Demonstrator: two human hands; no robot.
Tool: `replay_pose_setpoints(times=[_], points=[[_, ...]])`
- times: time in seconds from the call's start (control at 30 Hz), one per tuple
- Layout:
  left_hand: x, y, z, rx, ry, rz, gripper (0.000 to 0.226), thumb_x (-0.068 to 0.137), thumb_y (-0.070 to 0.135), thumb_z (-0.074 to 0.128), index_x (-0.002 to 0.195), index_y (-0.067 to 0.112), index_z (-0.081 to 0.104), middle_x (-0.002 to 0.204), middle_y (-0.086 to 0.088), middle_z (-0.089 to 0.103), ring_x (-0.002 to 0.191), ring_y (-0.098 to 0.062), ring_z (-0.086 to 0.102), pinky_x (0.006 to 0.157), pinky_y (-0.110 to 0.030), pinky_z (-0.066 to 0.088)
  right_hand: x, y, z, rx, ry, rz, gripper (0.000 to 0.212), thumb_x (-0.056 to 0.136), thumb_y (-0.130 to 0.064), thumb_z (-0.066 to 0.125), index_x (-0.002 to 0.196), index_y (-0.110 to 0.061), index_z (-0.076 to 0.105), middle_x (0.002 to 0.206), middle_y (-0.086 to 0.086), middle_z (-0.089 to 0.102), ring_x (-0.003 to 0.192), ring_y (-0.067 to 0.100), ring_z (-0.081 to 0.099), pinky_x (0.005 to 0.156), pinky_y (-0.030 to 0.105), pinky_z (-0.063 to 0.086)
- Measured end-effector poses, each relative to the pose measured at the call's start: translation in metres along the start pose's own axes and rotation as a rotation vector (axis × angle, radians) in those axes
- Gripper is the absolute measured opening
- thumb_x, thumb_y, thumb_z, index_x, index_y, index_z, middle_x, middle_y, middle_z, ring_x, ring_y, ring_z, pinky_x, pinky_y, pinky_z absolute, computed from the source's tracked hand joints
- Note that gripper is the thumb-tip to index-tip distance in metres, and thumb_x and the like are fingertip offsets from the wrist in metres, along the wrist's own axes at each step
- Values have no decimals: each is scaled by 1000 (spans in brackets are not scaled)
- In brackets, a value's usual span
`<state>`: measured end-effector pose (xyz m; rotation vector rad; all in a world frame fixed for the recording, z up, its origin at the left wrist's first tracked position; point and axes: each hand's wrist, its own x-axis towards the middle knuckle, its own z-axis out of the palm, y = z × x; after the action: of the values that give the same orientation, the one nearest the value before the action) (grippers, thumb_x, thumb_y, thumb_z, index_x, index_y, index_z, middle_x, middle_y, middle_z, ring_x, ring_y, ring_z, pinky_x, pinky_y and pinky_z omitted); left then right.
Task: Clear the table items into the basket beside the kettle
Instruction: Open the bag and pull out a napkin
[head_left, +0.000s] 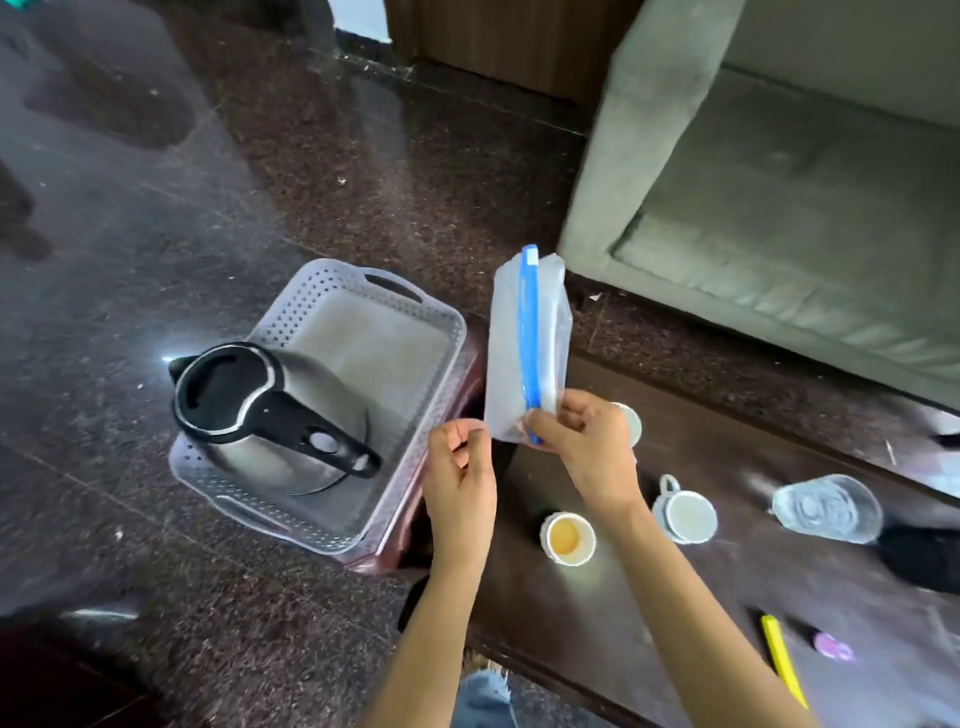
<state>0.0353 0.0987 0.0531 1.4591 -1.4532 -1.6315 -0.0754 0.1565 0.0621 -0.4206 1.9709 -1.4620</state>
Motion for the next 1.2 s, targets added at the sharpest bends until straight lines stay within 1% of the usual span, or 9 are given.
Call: replay_pose_setpoints(times=[0.17,0.37,0.5,0.6,0.73,0.8,0.93,1.1,1.2], points=[[-40,7,54,-48,-160,54,22,86,22,66,106,14,63,97,10,69,87,6,65,72,-7,47,-49,28,-69,-293,135,-29,34,73,-11,76,56,-7,47,48,-3,43,49,5,31,48,24,29],[-93,-24,117,-15,-319,-114,7,85,15,66,86,13,72,82,-4,75,79,-21,71,74,-40,56,-91,66,-145,-258,166,7,46,69,-11,83,56,-18,40,53,-7,35,53,7,26,47,18,24],[-128,-41,144,-60,-301,-245,23,90,16,61,71,21,73,74,3,74,79,-18,69,75,-36,55,-115,94,-194,-1,282,125,28,76,-13,77,66,-8,51,56,2,48,58,12,41,52,35,39],[-153,-53,156,-58,-300,-263,11,86,22,67,77,20,74,81,0,75,87,-21,71,83,-39,57,-135,122,-229,116,433,220,23,82,-18,75,87,-2,59,69,20,62,60,16,58,62,43,54],[-183,-67,168,-17,-309,-246,7,80,23,73,80,16,72,74,1,74,78,-17,71,76,-35,58,-160,149,-262,-150,497,322,41,83,-24,73,118,-15,54,88,1,66,72,2,58,61,7,45],[-197,-72,171,5,-316,-224,8,78,21,76,78,14,71,75,-4,73,76,-21,69,74,-36,56,-170,154,-268,-171,526,280,53,84,-22,72,130,-20,47,108,1,62,85,1,57,65,1,41],[-217,-81,174,85,-344,-129,14,74,23,79,77,12,71,71,-4,72,68,-14,66,65,-31,56,-179,160,-271,-189,488,97,61,85,-36,70,139,-26,43,144,-9,44,133,8,40,103,27,39],[-235,-88,176,140,-363,-75,5,83,19,70,82,16,74,79,-3,75,73,-13,68,72,-31,56,-179,143,-260,120,245,207,57,85,-43,67,134,-27,44,125,-9,57,103,-7,60,83,13,50],[-242,-90,173,72,-382,-165,14,88,14,63,83,19,75,86,-6,75,70,-13,69,64,-30,56,-179,143,-250,106,177,228,54,81,-45,72,125,-25,48,104,-7,69,88,7,69,79,28,57]])
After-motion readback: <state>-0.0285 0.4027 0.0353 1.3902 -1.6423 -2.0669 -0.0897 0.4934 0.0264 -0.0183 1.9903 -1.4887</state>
